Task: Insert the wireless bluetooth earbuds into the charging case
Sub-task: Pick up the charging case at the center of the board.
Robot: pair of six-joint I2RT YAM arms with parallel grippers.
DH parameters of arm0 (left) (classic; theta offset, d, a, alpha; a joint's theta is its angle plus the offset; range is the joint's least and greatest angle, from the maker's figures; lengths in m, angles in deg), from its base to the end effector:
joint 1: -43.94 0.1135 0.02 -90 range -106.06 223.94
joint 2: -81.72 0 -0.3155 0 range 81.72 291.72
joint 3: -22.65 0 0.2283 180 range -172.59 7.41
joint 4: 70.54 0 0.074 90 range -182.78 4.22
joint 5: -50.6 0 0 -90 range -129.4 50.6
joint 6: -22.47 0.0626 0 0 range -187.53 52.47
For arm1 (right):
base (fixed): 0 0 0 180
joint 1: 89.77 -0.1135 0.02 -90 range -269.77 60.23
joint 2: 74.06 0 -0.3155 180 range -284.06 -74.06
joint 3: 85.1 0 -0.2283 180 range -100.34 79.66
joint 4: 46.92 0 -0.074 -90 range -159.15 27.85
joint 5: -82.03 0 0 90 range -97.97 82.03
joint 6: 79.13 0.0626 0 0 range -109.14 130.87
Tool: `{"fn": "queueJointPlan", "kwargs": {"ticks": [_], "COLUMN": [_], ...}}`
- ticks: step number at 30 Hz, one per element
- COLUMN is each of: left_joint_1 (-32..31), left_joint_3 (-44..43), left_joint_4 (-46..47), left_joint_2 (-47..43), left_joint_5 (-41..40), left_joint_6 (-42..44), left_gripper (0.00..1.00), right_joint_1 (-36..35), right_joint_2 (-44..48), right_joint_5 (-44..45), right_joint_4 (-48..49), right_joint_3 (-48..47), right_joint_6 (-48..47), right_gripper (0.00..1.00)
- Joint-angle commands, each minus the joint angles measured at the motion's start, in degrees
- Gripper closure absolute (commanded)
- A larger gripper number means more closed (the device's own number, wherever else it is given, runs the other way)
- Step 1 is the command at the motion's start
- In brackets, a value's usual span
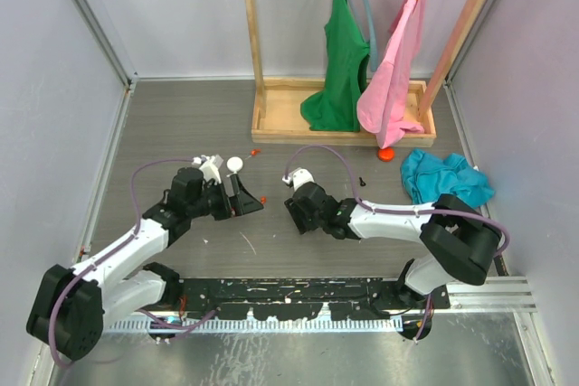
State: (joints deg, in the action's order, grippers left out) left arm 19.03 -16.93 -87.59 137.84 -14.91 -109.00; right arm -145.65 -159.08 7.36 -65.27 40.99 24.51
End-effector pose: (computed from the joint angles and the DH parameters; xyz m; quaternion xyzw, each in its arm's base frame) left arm 0.1451 -0.0960 0.2380 -0.0248 0.8667 -0.4093 0.2842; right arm 0.1682 0.2187 0.2077 -0.2919 0.8839 0.0930 0.3534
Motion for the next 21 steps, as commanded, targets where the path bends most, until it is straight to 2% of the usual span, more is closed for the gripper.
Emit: {"fn": "queueJointPlan", "kwargs": {"ticks": [1, 6, 21], "left_joint_1": [-0.2, -0.2, -0.5], "left_joint_3": [-3.2, -3.8, -6.2], "left_joint_4": [6.5, 8.1, 13.9], "left_joint_2": [2.9, 5.1, 8.1], "left_joint_5": [5.1, 6.8, 13.9], "left_joint_6": [-1.4, -2.7, -7.2], "left_gripper": [0.11, 0.20, 0.36], "right_joint_1": [-0.3, -0.7, -3.6], "right_joint_2": [1.8, 6.2, 14.2], "right_joint_5": [-1.3, -3.4, -9.0], "right_joint_4": [1.6, 4.6, 24.0], "right_joint_3": [0.8, 1.9, 6.9], "right_joint_6": [-1.0, -2.9, -13.9], "right_gripper": [0.54, 0.54, 0.56]}}
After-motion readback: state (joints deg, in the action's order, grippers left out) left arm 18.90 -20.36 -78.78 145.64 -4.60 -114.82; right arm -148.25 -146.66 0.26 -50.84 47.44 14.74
